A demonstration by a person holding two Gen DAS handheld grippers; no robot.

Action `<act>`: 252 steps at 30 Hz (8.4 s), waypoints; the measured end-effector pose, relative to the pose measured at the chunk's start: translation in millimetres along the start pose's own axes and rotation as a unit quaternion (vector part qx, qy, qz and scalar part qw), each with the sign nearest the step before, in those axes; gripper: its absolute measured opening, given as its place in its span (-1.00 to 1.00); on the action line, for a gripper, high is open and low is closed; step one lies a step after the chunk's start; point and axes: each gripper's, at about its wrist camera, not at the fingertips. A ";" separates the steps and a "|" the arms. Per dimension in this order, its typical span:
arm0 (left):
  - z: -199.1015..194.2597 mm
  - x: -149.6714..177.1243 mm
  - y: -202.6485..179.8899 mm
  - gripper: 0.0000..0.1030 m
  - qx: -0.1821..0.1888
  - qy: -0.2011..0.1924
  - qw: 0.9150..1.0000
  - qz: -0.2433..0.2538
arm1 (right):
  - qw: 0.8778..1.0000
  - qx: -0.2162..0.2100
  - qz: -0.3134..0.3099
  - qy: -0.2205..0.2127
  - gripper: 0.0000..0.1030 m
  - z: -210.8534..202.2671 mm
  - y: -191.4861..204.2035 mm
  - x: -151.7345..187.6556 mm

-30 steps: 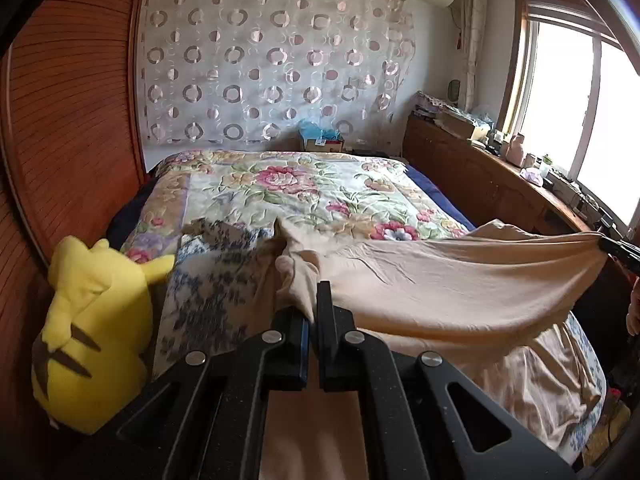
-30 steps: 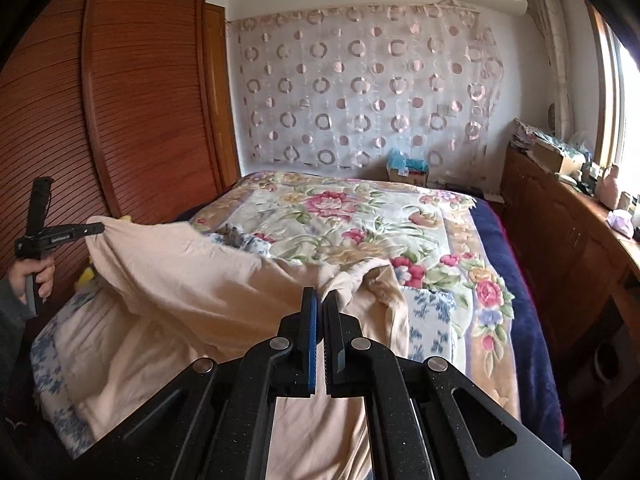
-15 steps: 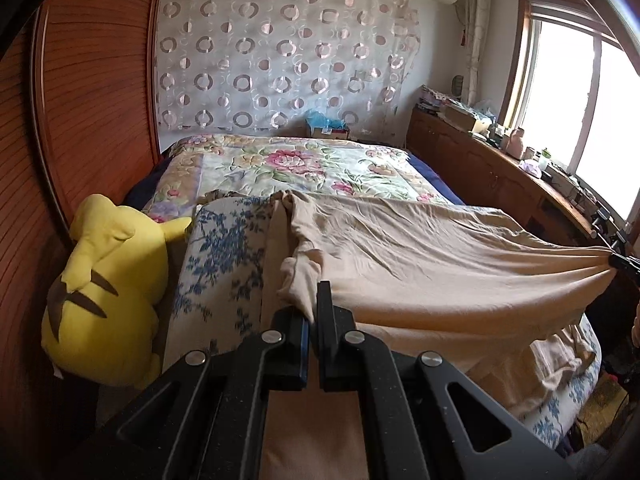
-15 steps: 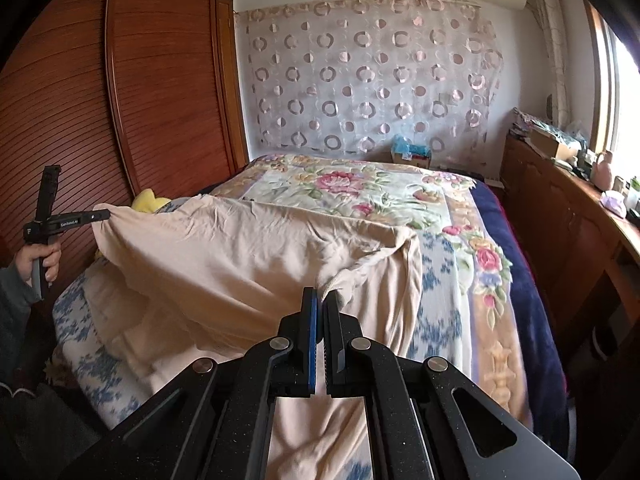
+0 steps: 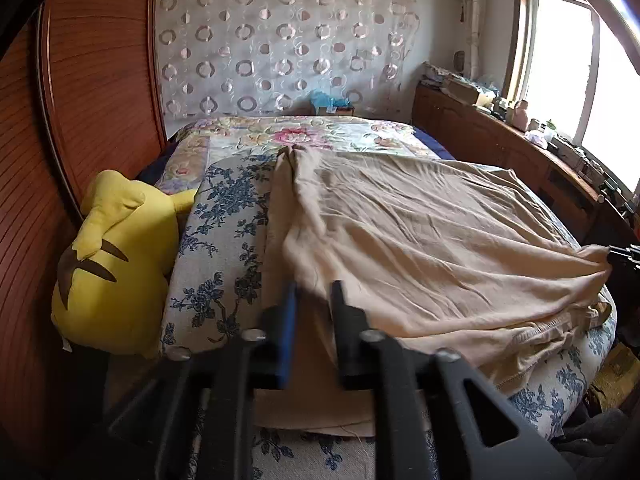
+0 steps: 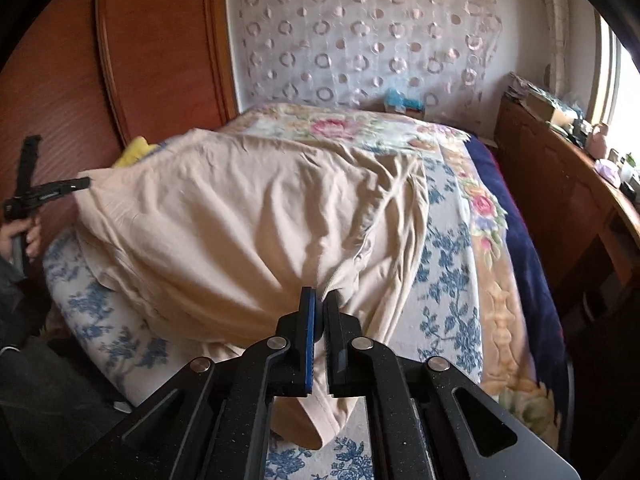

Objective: Fold small clothes

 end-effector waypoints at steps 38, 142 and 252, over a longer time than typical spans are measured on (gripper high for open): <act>23.4 43.1 13.1 0.46 -0.043 0.062 0.997 -0.008 | 0.999 -0.005 -0.031 0.037 0.03 110.4 15.4 4.4; -21.9 -88.0 -266.7 0.10 0.251 -0.053 0.953 0.158 | 0.998 0.033 0.035 -0.033 0.58 3.3 -21.7 40.6; 22.4 -2.5 -142.7 0.51 0.128 0.006 0.989 0.075 | 0.997 0.058 -0.040 0.019 -0.24 140.6 23.6 -78.1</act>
Point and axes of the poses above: each gripper's, at about its wrist camera, not at the fingertips, and z roughly the way its jaws point, y to its left, x to its underside, and after that the axes turned 1 degree about -x, right-handed
